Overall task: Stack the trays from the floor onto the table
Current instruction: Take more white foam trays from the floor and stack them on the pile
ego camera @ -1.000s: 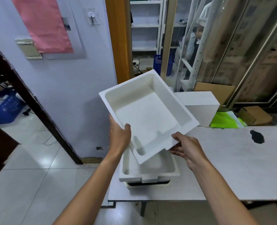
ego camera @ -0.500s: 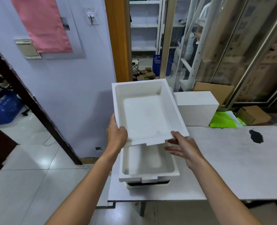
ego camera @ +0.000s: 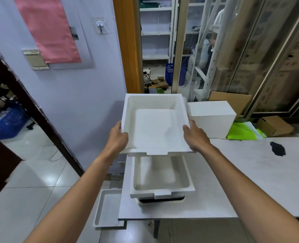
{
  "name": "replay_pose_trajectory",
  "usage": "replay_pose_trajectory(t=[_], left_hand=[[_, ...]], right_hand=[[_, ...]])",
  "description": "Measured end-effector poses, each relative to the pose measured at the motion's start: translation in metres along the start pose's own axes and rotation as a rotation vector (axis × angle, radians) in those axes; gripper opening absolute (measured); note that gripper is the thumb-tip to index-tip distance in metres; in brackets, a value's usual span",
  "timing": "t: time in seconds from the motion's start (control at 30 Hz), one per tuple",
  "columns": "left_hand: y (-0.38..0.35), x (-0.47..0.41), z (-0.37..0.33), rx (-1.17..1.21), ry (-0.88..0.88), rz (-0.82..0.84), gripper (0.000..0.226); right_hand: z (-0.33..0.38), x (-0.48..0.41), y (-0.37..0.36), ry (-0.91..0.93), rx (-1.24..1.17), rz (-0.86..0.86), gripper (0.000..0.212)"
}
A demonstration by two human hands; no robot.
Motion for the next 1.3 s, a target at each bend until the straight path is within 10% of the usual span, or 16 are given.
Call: replay_pose_trajectory(t=[0.6, 1.3], left_hand=[[-0.023, 0.015, 0.072, -0.547, 0.06, 0.224, 0.028], [-0.053, 0.017, 0.111, -0.64, 0.193, 0.365, 0.057]], right_hand=[[-0.054, -0.001, -0.05, -0.081, 0.11, 0.094, 0.05], [-0.092, -0.015, -0.077, -0.163, 0.205, 0.234, 0.057]])
Point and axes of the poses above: each hand's wrist, its own x-axis away from the middle knuckle, its own y-axis out of the back of the hand, z = x × y, the point moved 5 cm from there along -x, towards the middle knuckle, and after that the axes turned 2 degrees about -y, right-handed, at the moved point
